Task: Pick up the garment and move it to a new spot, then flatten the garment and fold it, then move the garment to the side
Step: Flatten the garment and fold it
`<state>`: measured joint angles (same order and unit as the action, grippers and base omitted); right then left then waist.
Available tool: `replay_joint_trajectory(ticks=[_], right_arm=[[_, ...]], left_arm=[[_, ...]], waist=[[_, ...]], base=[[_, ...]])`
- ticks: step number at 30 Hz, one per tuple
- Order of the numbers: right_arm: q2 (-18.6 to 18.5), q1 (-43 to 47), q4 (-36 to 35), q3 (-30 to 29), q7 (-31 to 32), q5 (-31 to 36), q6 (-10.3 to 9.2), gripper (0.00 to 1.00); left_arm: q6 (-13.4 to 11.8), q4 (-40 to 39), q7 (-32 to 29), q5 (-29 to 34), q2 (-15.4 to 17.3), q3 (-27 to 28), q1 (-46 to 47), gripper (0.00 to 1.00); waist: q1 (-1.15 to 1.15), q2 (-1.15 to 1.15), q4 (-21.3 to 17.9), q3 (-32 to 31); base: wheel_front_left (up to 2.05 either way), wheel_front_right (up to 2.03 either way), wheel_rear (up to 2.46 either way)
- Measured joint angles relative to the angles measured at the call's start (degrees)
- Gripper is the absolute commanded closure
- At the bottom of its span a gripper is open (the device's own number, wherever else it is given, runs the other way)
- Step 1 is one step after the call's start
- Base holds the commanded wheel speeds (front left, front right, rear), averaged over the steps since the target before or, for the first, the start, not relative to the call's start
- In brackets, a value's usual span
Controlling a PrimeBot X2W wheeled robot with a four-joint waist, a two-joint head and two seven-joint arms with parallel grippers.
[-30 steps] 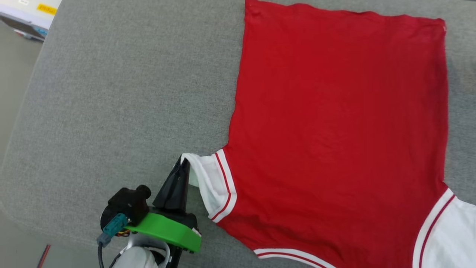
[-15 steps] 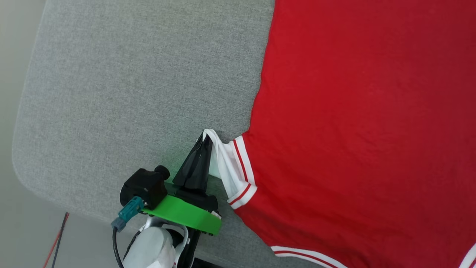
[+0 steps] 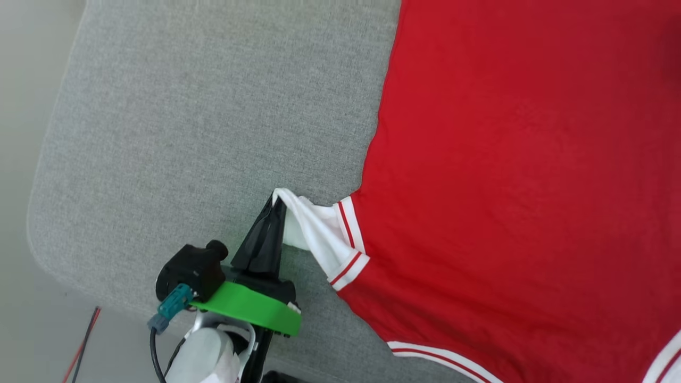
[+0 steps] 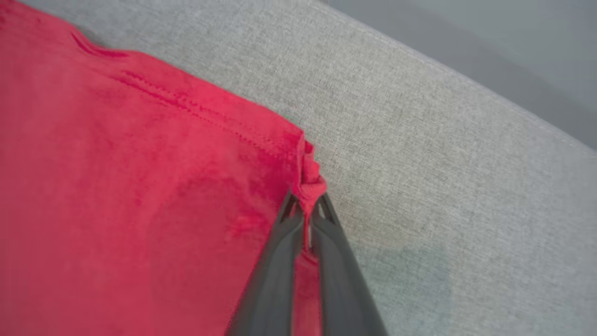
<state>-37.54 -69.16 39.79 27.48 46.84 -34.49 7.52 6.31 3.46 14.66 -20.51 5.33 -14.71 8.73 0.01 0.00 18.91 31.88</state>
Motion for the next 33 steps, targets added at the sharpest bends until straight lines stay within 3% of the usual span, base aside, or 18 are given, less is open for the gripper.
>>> replay_joint_trajectory(ticks=[9, 17, 29, 33], right_arm=[[-8.1, 8.32, -9.99, 7.23, -8.9, -7.62, 0.01, 1.0], [-15.07, 21.62, -18.01, 6.84, -14.96, -13.91, 0.01, 1.0], [-17.37, 50.05, -22.03, -5.23, -22.85, -17.72, 0.01, 1.0], [-15.45, 61.62, -22.99, -11.14, -24.53, -18.3, 0.01, 1.0]], left_arm=[[0.01, 1.65, 0.0, 0.3, 0.97, 2.63, -4.62, 1.0], [-0.35, 2.79, -0.01, 0.34, 2.61, 4.08, -8.04, 1.0], [-1.09, 3.33, -1.16, -0.27, 4.24, 4.95, -11.53, 1.0], [-1.53, 3.58, -1.16, -0.87, 4.68, 5.35, -12.5, 1.0]], waist=[[0.0, 0.0, -2.71, -6.86], [-0.01, 0.0, -6.16, -12.83], [-0.01, 0.0, -12.11, -20.04], [-0.01, 0.0, -13.41, -21.65]], base=[[0.0, 0.0, 0.0], [0.0, 0.0, 0.0], [0.0, 0.0, 0.0], [0.0, 0.0, 0.0]])
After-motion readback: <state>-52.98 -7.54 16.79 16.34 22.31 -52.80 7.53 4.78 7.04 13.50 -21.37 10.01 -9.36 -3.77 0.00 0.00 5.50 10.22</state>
